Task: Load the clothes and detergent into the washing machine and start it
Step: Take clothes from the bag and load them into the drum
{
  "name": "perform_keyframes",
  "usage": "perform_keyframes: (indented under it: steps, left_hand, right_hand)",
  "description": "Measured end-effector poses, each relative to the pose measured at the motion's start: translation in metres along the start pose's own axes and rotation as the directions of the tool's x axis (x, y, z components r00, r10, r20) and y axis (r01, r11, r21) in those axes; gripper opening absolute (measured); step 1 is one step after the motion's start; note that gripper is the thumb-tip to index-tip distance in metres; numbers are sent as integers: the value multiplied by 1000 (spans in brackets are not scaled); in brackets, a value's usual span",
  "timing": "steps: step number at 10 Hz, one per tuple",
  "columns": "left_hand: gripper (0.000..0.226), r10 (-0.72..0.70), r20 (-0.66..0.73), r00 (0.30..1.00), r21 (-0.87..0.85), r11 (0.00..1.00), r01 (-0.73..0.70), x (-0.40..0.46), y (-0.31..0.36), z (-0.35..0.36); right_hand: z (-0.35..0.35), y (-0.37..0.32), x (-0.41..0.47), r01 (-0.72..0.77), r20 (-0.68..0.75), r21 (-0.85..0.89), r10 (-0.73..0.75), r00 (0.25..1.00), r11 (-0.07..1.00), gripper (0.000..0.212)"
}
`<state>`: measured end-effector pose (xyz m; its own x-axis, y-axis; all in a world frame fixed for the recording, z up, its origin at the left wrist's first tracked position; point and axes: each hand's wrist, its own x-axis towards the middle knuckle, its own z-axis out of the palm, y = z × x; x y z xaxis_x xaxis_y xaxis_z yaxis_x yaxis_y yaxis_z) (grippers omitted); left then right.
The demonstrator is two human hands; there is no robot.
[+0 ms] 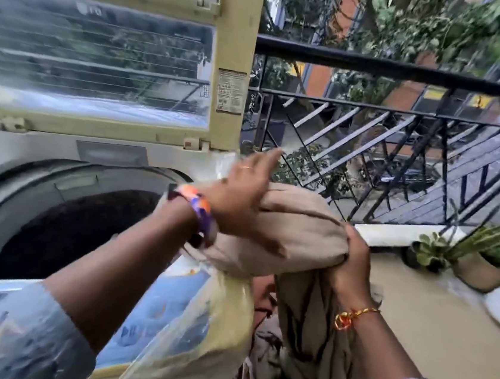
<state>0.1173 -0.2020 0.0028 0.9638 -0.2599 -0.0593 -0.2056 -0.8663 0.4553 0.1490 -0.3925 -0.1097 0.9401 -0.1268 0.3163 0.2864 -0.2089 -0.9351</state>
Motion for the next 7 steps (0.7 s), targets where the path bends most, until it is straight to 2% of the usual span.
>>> perform_keyframes:
  steps: [1, 2, 3, 4, 5, 6, 7]
  left_hand:
    - [128, 72, 89, 993, 298, 950, -96, 15, 41, 21]
    - [45, -51, 97, 994, 220, 975, 29, 25, 65, 27]
    - [30, -91, 345, 934, 358, 933, -41, 33, 77, 33]
    - [32, -73, 384, 920, 545, 823, -162, 73, 52, 72]
    - [37, -263, 375, 889, 581, 814, -4, 75, 58, 84]
    - [48, -428, 419, 801, 673, 738, 43, 81, 69, 119]
    - [44, -415, 534, 737, 628, 778, -17, 87, 75, 145]
  right_hand:
    - [13, -17, 13, 44, 127, -44, -38, 991, 998, 16]
    - [0, -2, 13, 40, 253, -148, -1, 967, 988, 18]
    - [-26, 23, 3, -65, 410, -214, 150, 900, 975, 48]
    - [-64, 70, -9, -71, 452, -558, 375, 810, 827, 107]
    - [-106, 140, -38, -169, 216, -868, 661, 719, 467, 132]
    - [-129, 186, -61, -242, 184, -878, 758, 625, 412, 138]
    - [-121, 201, -64, -369, 160, -771, 719, 676, 519, 96]
